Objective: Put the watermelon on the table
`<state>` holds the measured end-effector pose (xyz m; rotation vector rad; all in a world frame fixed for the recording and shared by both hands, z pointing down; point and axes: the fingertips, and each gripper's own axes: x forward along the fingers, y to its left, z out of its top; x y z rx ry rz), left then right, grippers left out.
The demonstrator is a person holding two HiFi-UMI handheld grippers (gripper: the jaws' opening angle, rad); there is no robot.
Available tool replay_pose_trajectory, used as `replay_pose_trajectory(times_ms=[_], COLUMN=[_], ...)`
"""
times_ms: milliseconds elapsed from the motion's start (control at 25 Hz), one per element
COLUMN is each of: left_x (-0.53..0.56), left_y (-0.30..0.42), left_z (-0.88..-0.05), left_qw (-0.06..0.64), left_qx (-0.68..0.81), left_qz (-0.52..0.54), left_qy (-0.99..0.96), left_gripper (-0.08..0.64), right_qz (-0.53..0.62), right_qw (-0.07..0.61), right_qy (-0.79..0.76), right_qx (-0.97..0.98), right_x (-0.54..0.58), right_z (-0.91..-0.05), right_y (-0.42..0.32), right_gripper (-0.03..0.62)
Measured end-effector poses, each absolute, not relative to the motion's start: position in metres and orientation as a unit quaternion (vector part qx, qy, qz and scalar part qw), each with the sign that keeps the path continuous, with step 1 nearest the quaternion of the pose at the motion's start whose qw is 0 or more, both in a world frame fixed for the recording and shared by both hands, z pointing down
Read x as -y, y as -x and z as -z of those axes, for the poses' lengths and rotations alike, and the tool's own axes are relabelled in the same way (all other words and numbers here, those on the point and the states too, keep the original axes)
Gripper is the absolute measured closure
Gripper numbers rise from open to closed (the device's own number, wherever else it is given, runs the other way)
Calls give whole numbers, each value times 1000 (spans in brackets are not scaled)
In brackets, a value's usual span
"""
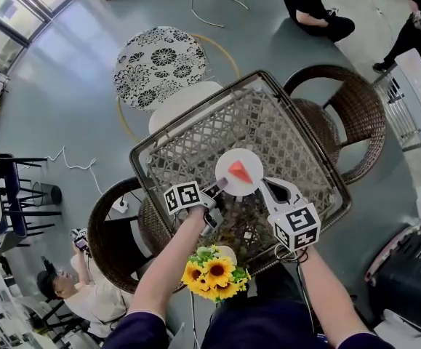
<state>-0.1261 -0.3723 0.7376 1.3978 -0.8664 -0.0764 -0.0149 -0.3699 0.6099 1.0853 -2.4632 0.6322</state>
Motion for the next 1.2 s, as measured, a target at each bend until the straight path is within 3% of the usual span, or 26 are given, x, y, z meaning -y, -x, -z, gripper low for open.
replay_pose_trajectory(times_ms=[1200], left_x=[366], left_y=[136], left_z=[-738], left_qw=[470], left_qx=[492], left_qz=[-254], left_qy=[-688], left_gripper=[433], right_qz=[-222], right_qw=[157], right_qy=[-409], right_qx=[871], right_x=[358], right_z=[-593], right_y=[-1], right_gripper=[589])
